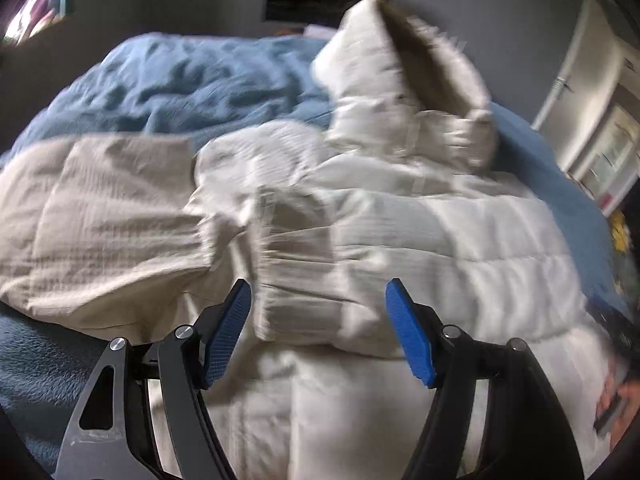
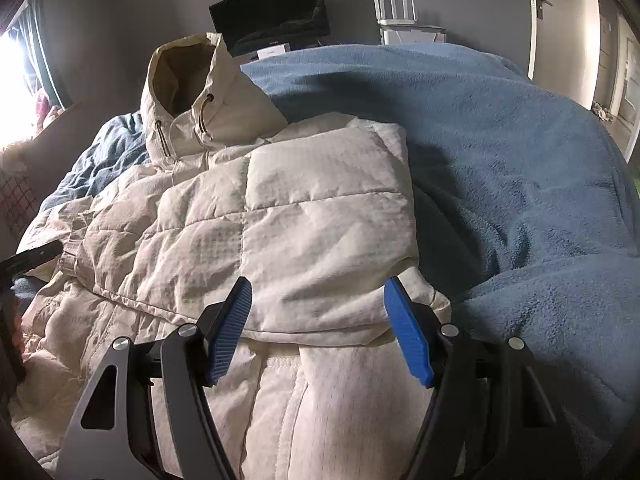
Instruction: Fold large clothes
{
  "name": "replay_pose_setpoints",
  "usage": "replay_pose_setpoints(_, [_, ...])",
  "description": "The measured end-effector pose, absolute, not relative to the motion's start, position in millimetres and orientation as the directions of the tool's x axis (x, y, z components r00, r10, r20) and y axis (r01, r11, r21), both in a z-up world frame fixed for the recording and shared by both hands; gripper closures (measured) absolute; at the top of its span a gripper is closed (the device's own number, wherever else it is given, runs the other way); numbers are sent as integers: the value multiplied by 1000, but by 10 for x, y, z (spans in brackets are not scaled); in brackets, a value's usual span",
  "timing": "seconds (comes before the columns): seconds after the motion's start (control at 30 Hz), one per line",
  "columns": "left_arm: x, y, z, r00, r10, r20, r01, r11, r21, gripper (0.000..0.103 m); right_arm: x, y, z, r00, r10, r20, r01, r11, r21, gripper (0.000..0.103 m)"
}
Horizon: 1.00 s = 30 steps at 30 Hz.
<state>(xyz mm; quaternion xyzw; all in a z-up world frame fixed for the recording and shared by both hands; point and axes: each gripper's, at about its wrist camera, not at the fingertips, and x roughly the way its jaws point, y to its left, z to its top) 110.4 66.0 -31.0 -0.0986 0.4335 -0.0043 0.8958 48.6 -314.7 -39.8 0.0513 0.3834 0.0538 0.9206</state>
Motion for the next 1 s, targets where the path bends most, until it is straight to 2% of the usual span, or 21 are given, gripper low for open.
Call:
replay_pose_setpoints(0.1, [1213,882,-470,596,-119,-794,-127,963,-240,39,500,-3145,-418,697,143,-702,-63,988,139,38])
replay_pose_setpoints(0.17, [1241,963,-592,566,-140,-813,-142,954,-263,50,522,-3147,-450,691,145,-708,-61,988,142,38])
replay_pose_setpoints(0.23, [1218,955,-588,559,-107,-822,-141,965,-221,75,546,-3146,-488,681,144,-718,-58,988,144,38])
replay_pose_setpoints(0.27, [1197,941,-555,560,-79,-825,-137,973,-187,81,557,-3147,-500,678,144,-721,-57,988,144,38])
replay_pose_setpoints(0.3, [1178,935,-527,565,-66,-823,-133,977,-169,97,561,-3143,-508,676,142,-723,-56,988,142,38])
replay_pose_setpoints(0.33, [1150,929,-489,571,-79,-817,-116,978,-176,103,565,-3136,-514,675,141,-724,-57,989,139,38])
replay_pose_setpoints(0.5, [1035,887,-352,591,-153,-792,-53,972,-228,101,564,-3110,-522,675,134,-726,-62,990,125,38])
replay_pose_setpoints(0.57, [1047,894,-387,581,-147,-800,-61,973,-223,92,564,-3107,-526,674,131,-727,-61,991,122,38])
replay_pose_setpoints(0.63, [1083,895,-429,572,-130,-810,-77,974,-211,74,564,-3100,-528,673,128,-728,-61,991,118,38])
replay_pose_setpoints(0.7, [1115,917,-491,553,-133,-823,-90,972,-218,64,560,-3097,-529,673,127,-728,-62,991,116,38])
replay_pose_setpoints(0.83, [1144,938,-581,537,-164,-828,-87,965,-248,58,574,-3084,-547,667,121,-735,-61,992,108,38])
replay_pose_setpoints(0.93, [1156,977,-642,531,-189,-826,-90,957,-277,58,605,-3077,-580,657,125,-743,-67,992,108,38])
replay_pose_setpoints(0.97, [1141,974,-630,536,-188,-823,-89,957,-276,63,612,-3074,-593,654,124,-747,-67,992,106,38])
replay_pose_setpoints(1.0, [1117,954,-600,539,-182,-823,-81,961,-266,75,619,-3070,-602,651,121,-750,-66,992,103,38])
